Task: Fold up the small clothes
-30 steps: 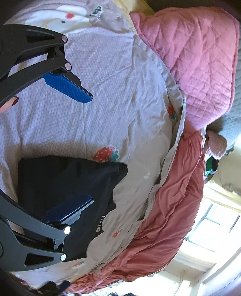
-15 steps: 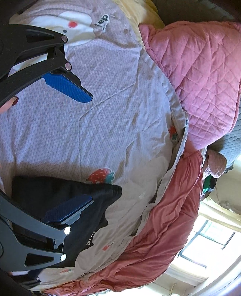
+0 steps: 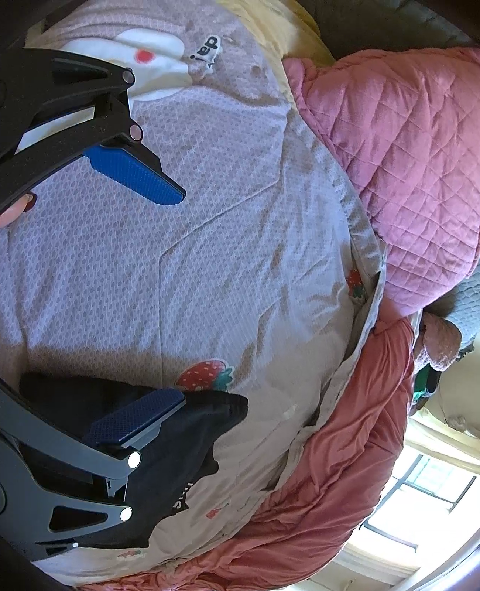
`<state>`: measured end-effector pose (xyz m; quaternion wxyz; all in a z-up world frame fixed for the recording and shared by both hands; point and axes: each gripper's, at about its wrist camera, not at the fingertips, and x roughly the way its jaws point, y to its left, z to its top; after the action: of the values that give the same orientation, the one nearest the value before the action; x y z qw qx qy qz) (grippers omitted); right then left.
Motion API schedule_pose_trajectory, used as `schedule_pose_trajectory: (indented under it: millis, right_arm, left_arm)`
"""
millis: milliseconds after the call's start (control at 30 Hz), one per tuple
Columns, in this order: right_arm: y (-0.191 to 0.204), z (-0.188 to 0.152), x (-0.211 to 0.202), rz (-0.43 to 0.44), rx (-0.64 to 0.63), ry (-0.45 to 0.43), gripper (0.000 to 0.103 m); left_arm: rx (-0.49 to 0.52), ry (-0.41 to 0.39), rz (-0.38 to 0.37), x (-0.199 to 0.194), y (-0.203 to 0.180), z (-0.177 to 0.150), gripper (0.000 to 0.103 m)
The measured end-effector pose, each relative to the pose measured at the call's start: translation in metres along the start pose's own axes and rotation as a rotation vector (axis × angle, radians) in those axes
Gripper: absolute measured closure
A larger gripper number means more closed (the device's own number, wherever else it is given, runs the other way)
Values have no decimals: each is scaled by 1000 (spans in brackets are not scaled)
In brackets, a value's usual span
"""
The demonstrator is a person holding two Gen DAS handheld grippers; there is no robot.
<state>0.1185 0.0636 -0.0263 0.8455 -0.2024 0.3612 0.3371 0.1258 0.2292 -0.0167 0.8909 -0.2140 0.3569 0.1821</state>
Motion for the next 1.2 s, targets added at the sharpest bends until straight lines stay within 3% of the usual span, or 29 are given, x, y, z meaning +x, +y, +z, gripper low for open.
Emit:
schedule_pose_trajectory:
  millis: [467, 867, 933, 1000, 1067, 1133, 1167, 1200]
  right_arm:
    - [21, -8, 34, -182, -160, 36, 5]
    - [-44, -11, 3, -91, 121, -89, 7]
    - [-46, -12, -1, -59, 137, -103, 17]
    - [-45, -12, -4, -42, 134, -116, 17]
    - [-41, -12, -4, -32, 111, -114, 30]
    - [-35, -14, -5, 8, 80, -117, 55]
    - [-30, -14, -5, 22, 58, -117, 62]
    - [-27, -13, -5, 41, 41, -116, 77]
  left_arm:
    - [-6, 36, 12, 10, 3, -1, 10]
    - [-65, 90, -95, 24, 3, -2, 10]
    - [-64, 105, -117, 28, 0, -2, 10]
    - [-60, 115, -139, 32, -4, -2, 10]
    - [-70, 126, -176, 36, -7, -2, 10]
    - [-92, 144, -225, 41, -9, -2, 10]
    - [-100, 152, -245, 43, -10, -2, 10]
    - [-106, 156, -257, 44, -10, -2, 10]
